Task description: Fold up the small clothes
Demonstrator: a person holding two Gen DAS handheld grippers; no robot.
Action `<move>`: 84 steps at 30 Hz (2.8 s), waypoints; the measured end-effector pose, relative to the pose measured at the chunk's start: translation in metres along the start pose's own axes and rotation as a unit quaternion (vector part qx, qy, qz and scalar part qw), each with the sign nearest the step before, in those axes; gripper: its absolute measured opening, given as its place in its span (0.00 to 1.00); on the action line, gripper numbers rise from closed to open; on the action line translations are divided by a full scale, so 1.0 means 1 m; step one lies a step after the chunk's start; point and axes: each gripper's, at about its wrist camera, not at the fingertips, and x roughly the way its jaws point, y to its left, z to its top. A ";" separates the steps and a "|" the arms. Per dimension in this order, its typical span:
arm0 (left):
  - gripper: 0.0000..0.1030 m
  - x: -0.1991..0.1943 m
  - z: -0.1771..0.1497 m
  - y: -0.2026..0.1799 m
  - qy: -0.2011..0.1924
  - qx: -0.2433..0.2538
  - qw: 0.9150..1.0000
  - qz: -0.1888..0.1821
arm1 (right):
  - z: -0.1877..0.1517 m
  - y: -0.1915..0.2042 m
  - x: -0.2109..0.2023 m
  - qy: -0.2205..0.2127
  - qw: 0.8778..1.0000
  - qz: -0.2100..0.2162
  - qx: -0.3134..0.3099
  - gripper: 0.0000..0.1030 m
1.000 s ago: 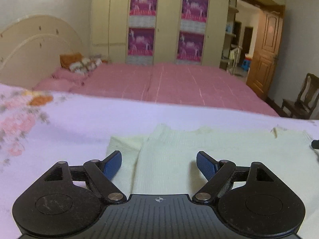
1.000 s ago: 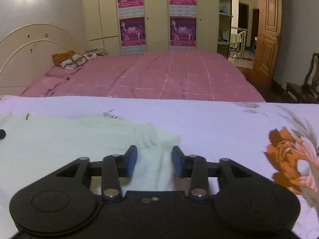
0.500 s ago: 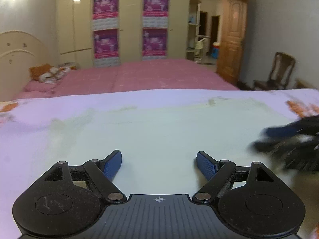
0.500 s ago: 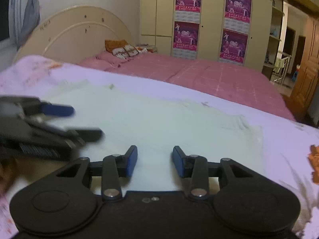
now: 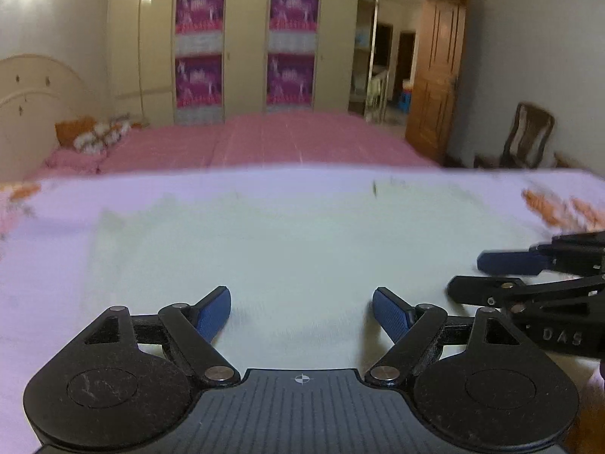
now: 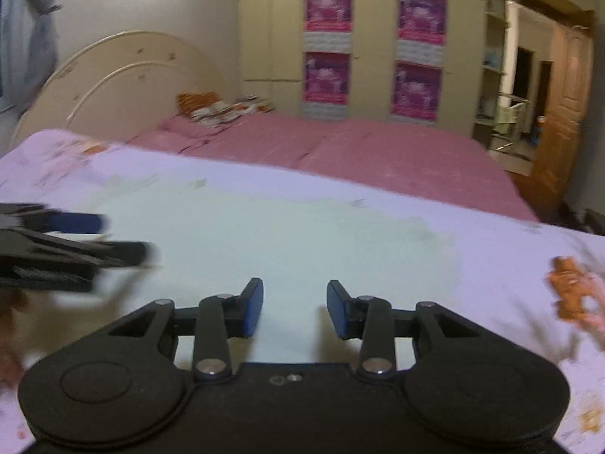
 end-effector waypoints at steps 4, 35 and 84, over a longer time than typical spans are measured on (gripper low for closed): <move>0.79 -0.006 -0.010 0.009 -0.002 0.017 1.000 0.006 | -0.016 -0.012 0.004 0.019 0.999 -0.034 -0.002 0.37; 0.79 -0.100 -0.079 0.017 0.014 0.000 1.000 0.025 | -0.088 0.011 -0.080 0.037 0.999 -0.012 -0.019 0.38; 0.82 -0.144 -0.108 0.087 0.032 -0.227 0.973 -0.007 | -0.100 -0.038 -0.139 0.034 0.995 -0.038 0.092 0.24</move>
